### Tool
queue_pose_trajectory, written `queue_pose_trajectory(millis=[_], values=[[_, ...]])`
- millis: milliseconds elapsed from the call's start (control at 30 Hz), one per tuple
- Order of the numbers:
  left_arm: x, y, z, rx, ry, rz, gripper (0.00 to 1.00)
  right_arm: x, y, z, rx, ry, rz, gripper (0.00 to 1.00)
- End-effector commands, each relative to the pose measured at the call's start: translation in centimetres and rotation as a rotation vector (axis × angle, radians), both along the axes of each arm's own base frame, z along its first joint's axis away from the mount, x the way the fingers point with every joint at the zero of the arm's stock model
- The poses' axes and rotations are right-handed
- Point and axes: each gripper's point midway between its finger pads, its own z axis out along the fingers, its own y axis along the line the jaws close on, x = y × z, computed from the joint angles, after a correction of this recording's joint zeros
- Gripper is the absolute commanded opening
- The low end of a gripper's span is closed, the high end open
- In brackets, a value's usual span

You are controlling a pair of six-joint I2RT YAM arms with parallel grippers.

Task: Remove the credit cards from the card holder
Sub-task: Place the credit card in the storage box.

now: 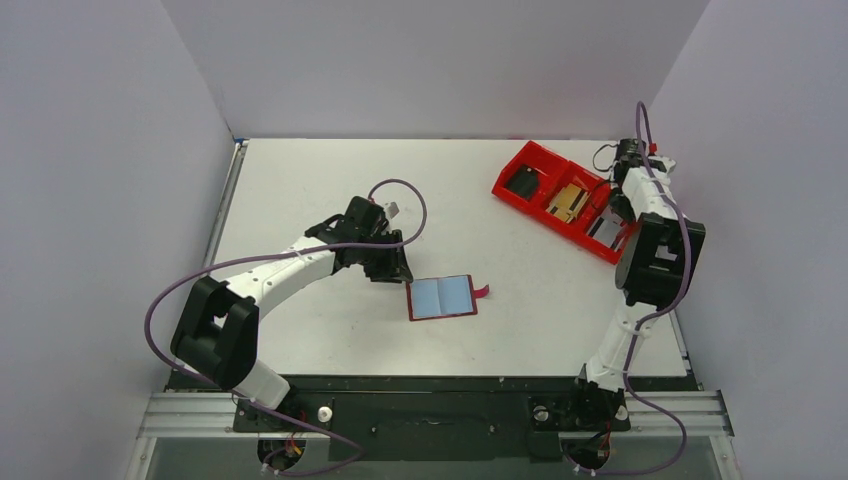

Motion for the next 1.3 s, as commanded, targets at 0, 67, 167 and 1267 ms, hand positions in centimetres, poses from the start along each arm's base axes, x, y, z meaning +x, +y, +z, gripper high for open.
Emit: queue_pose_trajectory(millis=[0, 67, 167, 1267], values=[[0.4, -0.3, 1.6, -0.038, -0.052, -0.001, 0.32, 1.8, -1.0, 0.4, -0.026, -0.048, -0.004, 0.0], [0.5, -0.3, 1.7, -0.039, -0.053, 0.0, 0.32, 2.0, -0.8, -0.1, -0.016, -0.046, -0.001, 0.0], [0.6, -0.3, 1.9, -0.043, -0.059, 0.002, 0.32, 2.3, -0.4, 0.0, -0.002, -0.062, 0.009, 0.07], [2.0, 2.7, 0.0, 0.04, -0.029, 0.128, 0.33, -4.8, 28.7, 6.4, 0.401, -0.339, 0.544, 0.54]])
